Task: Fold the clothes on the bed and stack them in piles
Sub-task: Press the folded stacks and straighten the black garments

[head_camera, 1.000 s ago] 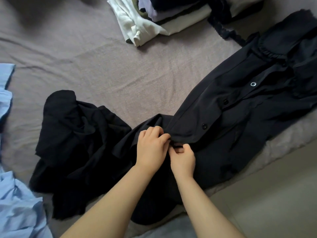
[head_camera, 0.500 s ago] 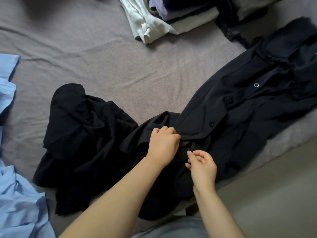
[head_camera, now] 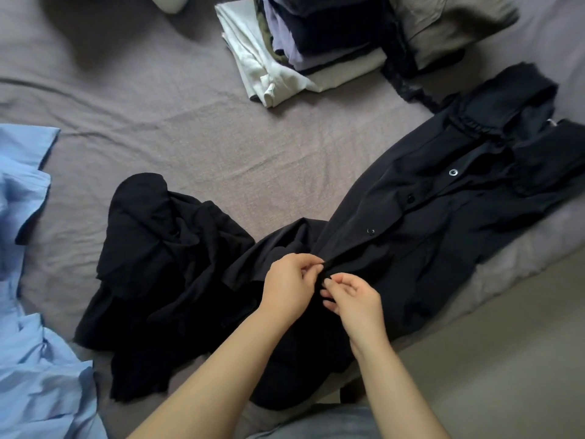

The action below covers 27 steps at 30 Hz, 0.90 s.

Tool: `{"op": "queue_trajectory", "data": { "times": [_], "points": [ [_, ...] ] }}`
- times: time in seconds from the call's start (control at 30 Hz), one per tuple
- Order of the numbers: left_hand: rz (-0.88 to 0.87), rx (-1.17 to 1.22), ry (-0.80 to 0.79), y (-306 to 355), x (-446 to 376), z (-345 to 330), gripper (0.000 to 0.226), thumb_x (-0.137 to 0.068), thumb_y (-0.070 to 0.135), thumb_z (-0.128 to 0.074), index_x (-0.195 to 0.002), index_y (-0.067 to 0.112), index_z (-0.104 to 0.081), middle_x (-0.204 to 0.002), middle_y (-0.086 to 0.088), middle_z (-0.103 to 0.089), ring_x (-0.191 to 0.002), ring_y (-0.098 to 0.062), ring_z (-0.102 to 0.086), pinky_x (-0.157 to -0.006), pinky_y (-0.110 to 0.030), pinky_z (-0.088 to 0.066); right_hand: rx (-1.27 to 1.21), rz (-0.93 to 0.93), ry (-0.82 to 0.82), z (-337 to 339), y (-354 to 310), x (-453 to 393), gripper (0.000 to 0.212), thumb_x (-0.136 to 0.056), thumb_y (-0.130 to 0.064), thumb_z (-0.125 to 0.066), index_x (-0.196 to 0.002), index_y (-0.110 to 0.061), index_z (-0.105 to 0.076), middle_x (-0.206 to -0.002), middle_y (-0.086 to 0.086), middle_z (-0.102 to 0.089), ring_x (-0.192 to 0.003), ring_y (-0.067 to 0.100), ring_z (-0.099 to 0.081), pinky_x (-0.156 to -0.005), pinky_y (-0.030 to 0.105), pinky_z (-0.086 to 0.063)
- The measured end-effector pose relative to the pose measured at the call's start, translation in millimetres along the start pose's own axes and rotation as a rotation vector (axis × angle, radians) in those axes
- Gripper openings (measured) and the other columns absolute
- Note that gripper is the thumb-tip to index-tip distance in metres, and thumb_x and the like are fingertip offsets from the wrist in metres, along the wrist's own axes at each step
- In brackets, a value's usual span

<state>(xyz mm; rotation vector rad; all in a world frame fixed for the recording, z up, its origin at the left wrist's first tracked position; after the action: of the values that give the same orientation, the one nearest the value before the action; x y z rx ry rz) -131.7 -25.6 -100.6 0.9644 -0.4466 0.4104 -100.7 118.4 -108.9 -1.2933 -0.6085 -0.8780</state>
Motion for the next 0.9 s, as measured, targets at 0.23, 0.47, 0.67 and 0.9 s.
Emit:
{"op": "queue_trajectory", "data": {
  "times": [0.23, 0.47, 0.67, 0.9],
  "points": [
    [0.146, 0.313, -0.159, -9, -2, 2, 0.020, -0.095, 0.019, -0.056, -0.108, 0.017, -0.072, -0.100, 0.007, -0.072, -0.096, -0.004, -0.065, -0.092, -0.024, -0.050, 0.150, 0.108, 0.054, 9, -17, 6, 0.013, -0.081, -0.005, -0.068, -0.082, -0.018, -0.070, -0.075, -0.001, -0.069, -0.071, 0.011, -0.064, -0.073, 0.027, -0.055],
    [0.139, 0.344, -0.200, -7, -1, 1, 0.019, -0.094, 0.018, -0.059, -0.107, 0.017, -0.073, -0.098, 0.006, -0.074, -0.094, -0.004, -0.067, -0.093, -0.028, -0.051, 0.016, 0.154, 0.034, 8, -24, 12, 0.017, -0.084, -0.005, -0.069, -0.084, -0.021, -0.074, -0.076, -0.003, -0.072, -0.070, 0.002, -0.066, -0.072, 0.019, -0.054],
    [0.041, 0.181, -0.065, 5, 0, 18, 0.015, -0.093, 0.019, -0.060, -0.098, 0.021, -0.074, -0.090, 0.013, -0.073, -0.087, 0.004, -0.065, -0.080, -0.013, -0.047, 0.237, 0.172, 0.152, 17, -23, 12, 0.011, -0.080, -0.008, -0.069, -0.081, -0.019, -0.072, -0.069, -0.005, -0.068, -0.065, 0.004, -0.064, -0.063, 0.010, -0.049],
    [-0.078, -0.073, -0.003, 27, 11, 14, 0.018, -0.091, 0.026, -0.060, -0.104, 0.027, -0.073, -0.094, 0.009, -0.074, -0.090, -0.008, -0.067, -0.085, -0.031, -0.051, 0.176, 0.075, 0.029, 2, -16, 5, 0.012, -0.088, -0.004, -0.061, -0.088, -0.013, -0.069, -0.081, 0.002, -0.070, -0.075, 0.012, -0.067, -0.071, 0.026, -0.057]
  ]
}}
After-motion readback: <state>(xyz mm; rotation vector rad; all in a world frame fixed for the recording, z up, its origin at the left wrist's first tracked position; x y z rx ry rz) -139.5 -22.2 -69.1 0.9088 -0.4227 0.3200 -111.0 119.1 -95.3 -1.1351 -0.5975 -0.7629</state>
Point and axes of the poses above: each hand's wrist, its own x-axis away from the middle knuckle, its own z-axis out of the back of the hand, y = z × x, the point moved 8 cm from there along -x, towards the middle knuckle
